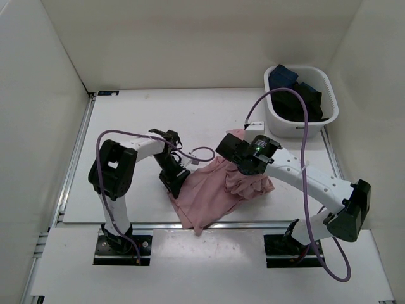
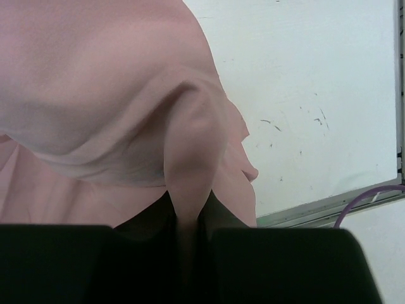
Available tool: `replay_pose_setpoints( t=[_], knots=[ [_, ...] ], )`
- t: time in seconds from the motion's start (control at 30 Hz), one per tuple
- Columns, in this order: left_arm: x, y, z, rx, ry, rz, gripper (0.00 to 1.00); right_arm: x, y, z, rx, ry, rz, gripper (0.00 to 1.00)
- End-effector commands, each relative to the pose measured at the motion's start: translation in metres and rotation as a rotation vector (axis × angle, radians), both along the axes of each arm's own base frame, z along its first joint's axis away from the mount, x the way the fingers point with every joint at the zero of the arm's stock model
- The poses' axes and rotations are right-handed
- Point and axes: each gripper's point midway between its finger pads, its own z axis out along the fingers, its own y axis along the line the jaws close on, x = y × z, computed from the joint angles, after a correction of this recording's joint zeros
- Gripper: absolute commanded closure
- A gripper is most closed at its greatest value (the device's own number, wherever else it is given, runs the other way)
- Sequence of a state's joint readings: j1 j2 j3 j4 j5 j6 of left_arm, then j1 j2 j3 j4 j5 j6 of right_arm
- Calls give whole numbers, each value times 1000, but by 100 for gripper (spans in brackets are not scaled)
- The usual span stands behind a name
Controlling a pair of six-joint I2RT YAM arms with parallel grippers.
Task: Fold and stack the trousers
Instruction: Fold the trousers
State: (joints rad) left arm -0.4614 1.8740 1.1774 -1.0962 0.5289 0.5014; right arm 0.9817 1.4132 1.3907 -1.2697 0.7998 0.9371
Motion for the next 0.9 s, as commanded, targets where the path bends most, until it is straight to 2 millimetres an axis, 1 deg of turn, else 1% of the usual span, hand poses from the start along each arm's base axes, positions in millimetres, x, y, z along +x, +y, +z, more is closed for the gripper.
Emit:
replay_pose_setpoints(
  t=[0.0,0.07,0.1,0.13,0.17,0.2,0.23,0.27,0.3,0.33,0.37,0.4,0.43,0.47,0.5,0.53,0.57,0.6,0.63,0.67,0.7,0.77,0.8,0.87],
  knots=[
    [31,-8,-15,3,-78,20,42,5,2,4,30,-41,-14,100],
    [39,-13,-12,-4,-94,29,59,6,0,5,24,-51,-17,100],
    [43,-17,-11,-16,-95,30,79,8,3,9,24,-56,1,100],
    [53,-22,-9,-26,-115,31,86,10,6,12,17,-76,19,100],
    [59,-25,-7,-33,-127,31,86,13,10,18,19,-98,38,100],
    [65,-28,-6,-38,-137,31,86,18,15,29,26,-140,58,100],
    [75,-34,-4,-55,-146,20,86,21,22,33,-4,-141,118,100],
    [77,-35,-4,-51,-136,20,86,27,36,37,17,-166,148,100],
    [82,-37,-4,-54,-140,7,86,32,43,45,27,-184,166,100],
    [85,-40,-3,-63,-136,-2,86,36,52,41,4,-163,201,100],
    [100,-42,-6,-64,-139,11,86,37,59,41,-5,-160,220,100],
    [103,-40,-6,-55,-123,20,86,36,68,40,-14,-156,243,100],
    [109,-39,-8,-53,-120,29,86,38,76,30,-56,-140,254,100],
    [124,-37,-12,-53,-124,50,86,39,85,38,-54,-163,251,100],
    [132,-37,-14,-53,-124,60,86,38,84,41,-106,-183,239,100],
    [134,-34,-14,-42,-104,77,86,39,89,32,-138,-176,223,100],
    [148,-34,-16,-41,-107,100,86,41,94,35,-91,-198,162,100],
    [150,-37,-14,-53,-99,102,86,41,94,28,-104,-185,149,100],
    [154,-33,-14,-51,-96,114,86,40,104,17,-101,-168,163,100],
    [158,-35,-10,-54,-106,123,86,41,110,13,-80,-168,156,100],
    [163,-32,-11,-55,-109,134,86,38,125,8,-56,-180,180,100],
    [162,-32,-11,-52,-105,141,86,36,141,-6,-52,-182,201,100],
    [167,-29,-12,-52,-108,154,86,32,152,-9,-51,-186,233,100],
    [172,-25,-14,-41,-109,175,86,32,174,-24,-30,-168,270,100]
  ],
)
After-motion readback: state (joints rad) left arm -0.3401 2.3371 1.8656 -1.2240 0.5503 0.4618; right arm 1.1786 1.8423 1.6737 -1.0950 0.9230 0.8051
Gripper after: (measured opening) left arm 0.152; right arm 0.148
